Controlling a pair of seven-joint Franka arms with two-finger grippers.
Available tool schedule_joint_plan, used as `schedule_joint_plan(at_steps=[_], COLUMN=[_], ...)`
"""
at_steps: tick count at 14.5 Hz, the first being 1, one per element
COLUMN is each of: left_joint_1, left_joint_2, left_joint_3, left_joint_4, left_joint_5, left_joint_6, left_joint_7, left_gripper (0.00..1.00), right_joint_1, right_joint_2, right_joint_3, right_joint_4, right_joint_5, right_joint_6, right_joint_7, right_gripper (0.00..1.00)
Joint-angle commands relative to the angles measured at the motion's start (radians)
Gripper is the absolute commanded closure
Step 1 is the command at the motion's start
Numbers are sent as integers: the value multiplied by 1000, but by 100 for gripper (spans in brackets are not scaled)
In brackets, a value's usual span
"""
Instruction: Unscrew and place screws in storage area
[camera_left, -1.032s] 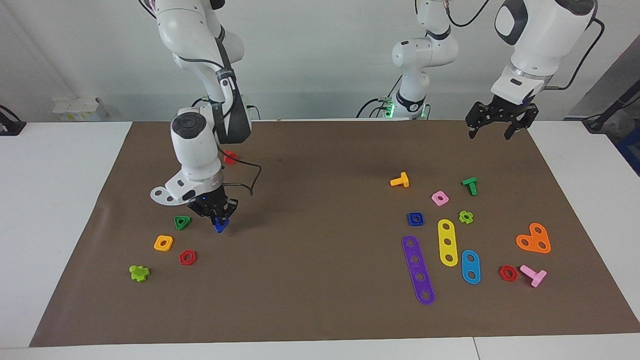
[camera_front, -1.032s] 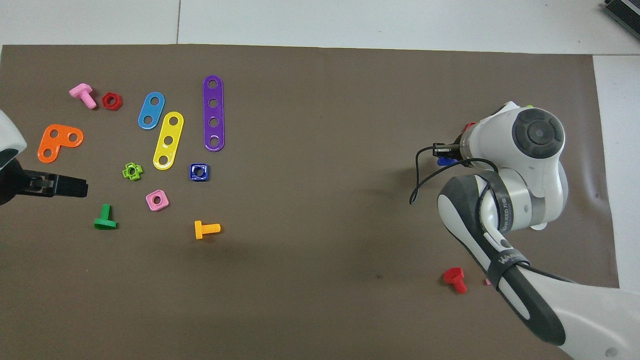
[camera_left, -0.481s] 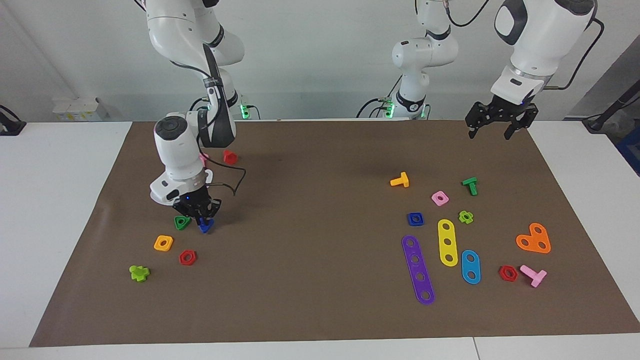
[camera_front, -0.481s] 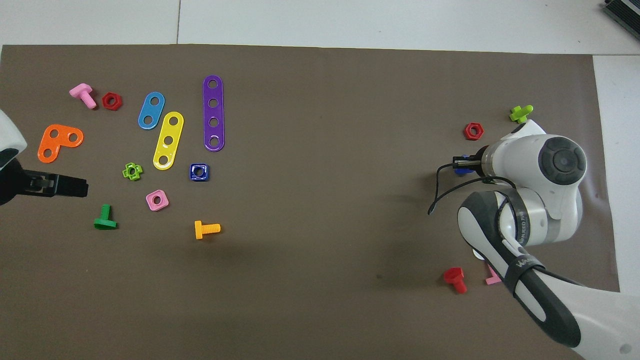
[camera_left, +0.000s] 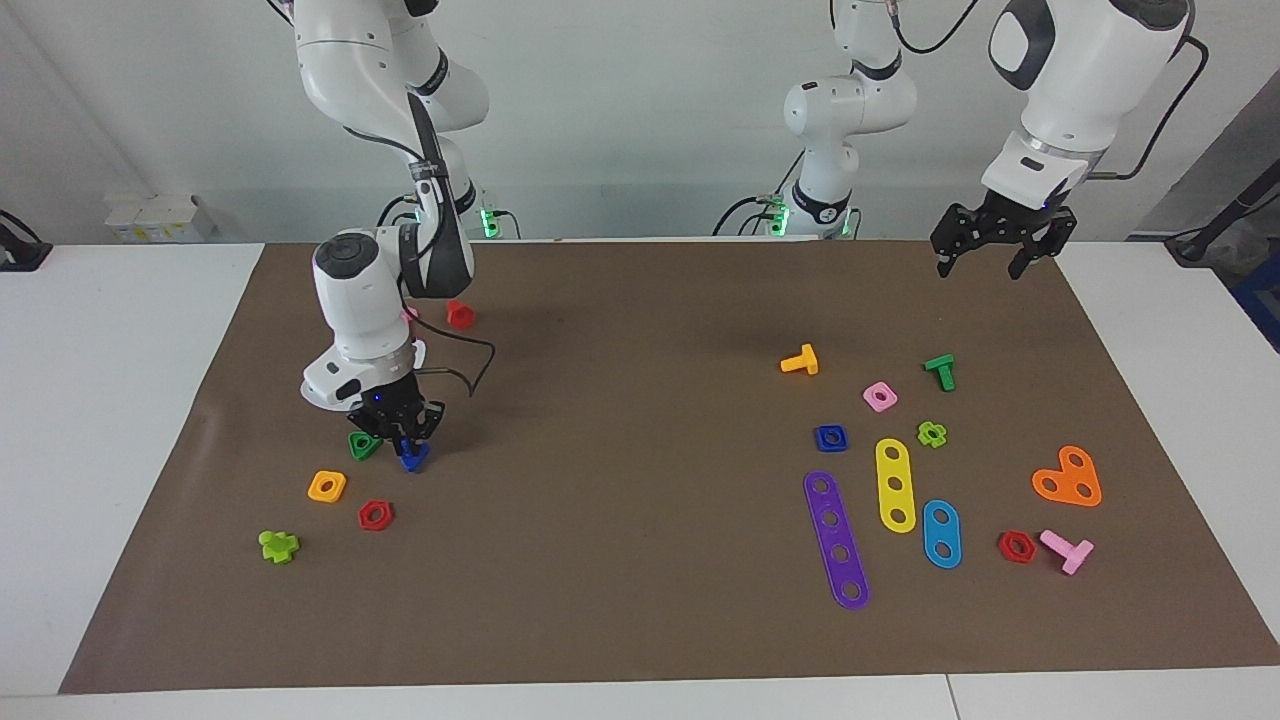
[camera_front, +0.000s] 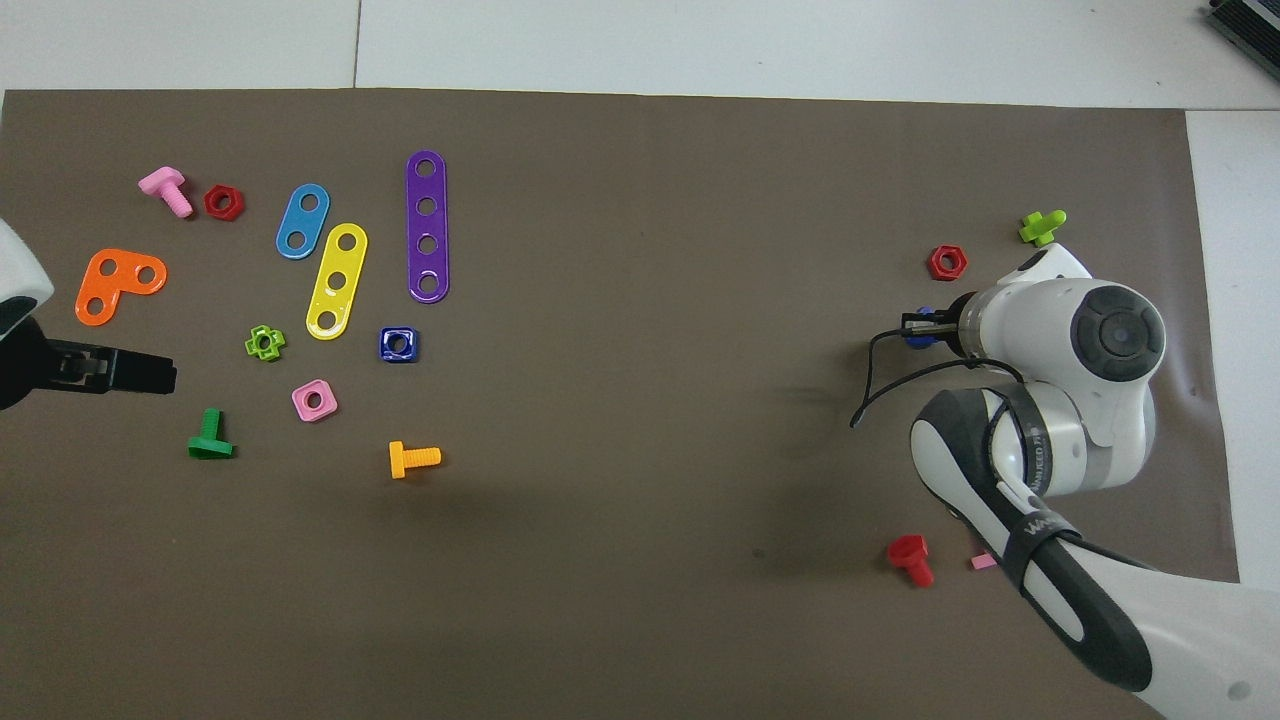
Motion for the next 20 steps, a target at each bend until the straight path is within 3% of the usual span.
schedule_joint_plan(at_steps=[1, 5, 12, 18, 20], left_joint_1=[-11, -11, -10, -11, -11], left_joint_2=[-21, -23, -23, -9, 17], left_joint_3=[8, 8, 10, 10, 8], left_joint_4=[-17, -17, -17, 11, 63], left_joint_5=[-12, -12, -12, -17, -17], left_joint_6=[7, 7, 4, -10, -56], left_joint_7=[-11, -10, -10, -11, -11], left_gripper=[0, 0, 0, 0, 0], right_joint_1=[-17, -22, -69, -154, -146], right_joint_2=[-11, -72, -293, -281, -273], right_joint_3=[16, 12, 11, 12, 16], right_joint_4=[12, 222, 319, 622, 622], right_joint_5=[-7, 7, 9, 61, 44], right_joint_6=[-4, -400, -769, -1140, -1157], right_joint_7=[19, 19, 3, -99, -101], right_gripper=[0, 0, 0, 0, 0])
